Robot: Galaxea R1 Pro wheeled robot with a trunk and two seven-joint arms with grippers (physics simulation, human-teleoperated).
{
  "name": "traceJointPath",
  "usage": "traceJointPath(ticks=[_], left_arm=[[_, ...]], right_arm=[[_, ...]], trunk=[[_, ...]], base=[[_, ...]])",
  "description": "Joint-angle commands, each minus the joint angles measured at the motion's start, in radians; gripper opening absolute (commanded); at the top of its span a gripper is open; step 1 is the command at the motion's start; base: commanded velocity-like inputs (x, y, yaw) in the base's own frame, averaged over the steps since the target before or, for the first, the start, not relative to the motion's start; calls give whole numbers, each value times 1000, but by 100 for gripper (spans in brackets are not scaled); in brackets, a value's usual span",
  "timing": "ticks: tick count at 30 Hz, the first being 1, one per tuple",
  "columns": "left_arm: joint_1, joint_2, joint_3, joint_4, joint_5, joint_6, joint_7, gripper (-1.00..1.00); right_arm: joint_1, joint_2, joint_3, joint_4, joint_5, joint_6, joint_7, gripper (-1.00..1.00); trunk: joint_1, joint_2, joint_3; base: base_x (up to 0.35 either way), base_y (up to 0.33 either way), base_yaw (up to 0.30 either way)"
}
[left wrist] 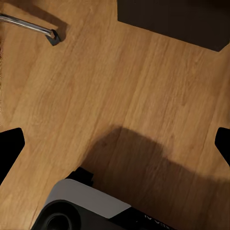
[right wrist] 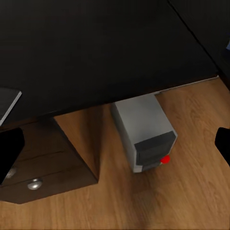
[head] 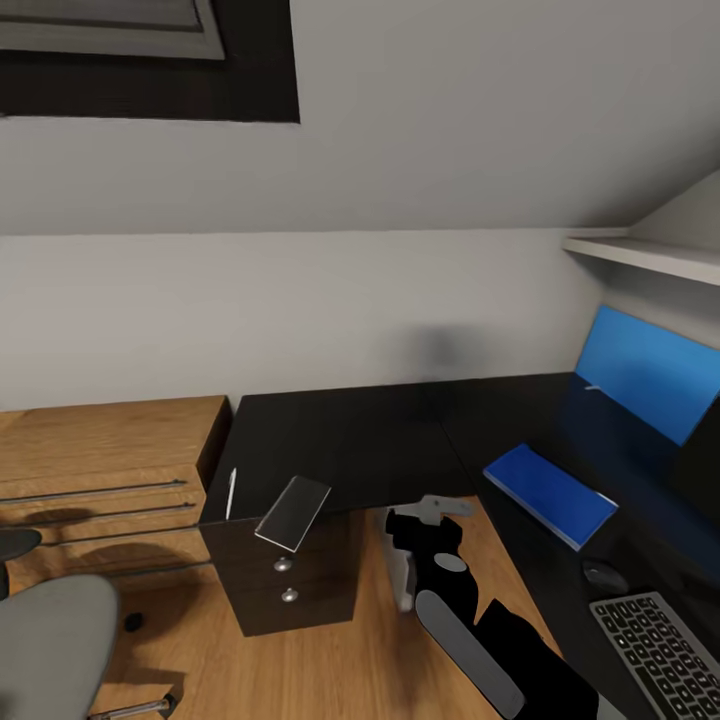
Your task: In the bedroom, organize the workspace by keeping the computer under the desk, ensuring the monitor is on the desk, placing the keyboard on the desk next to the monitor, placing the mouse on the desk next to the keyboard, moving the folder from the swivel chair onto the desk next to the mouse, stacking the notebook on top of the folder with the pen on top of the notebook, and positioning the swivel chair next to the desk.
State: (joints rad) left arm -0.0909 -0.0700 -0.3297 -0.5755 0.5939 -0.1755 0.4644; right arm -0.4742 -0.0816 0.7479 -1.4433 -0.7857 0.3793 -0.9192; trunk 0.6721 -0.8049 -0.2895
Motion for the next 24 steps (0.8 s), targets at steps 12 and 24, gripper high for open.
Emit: traceJointPath(ticks=[12, 24], left_arm=[[-1, 2, -5, 0, 12, -7, 6, 100], [-1, 2, -4, 0, 12, -6, 8, 100]], right_arm=[[-1, 3, 4, 2, -4, -23, -6, 100], [-1, 3, 7, 2, 4, -30, -6, 100]], trunk=[[0, -1, 5], [0, -1, 2]], base=[[-44, 27, 241], [-203, 147, 195]])
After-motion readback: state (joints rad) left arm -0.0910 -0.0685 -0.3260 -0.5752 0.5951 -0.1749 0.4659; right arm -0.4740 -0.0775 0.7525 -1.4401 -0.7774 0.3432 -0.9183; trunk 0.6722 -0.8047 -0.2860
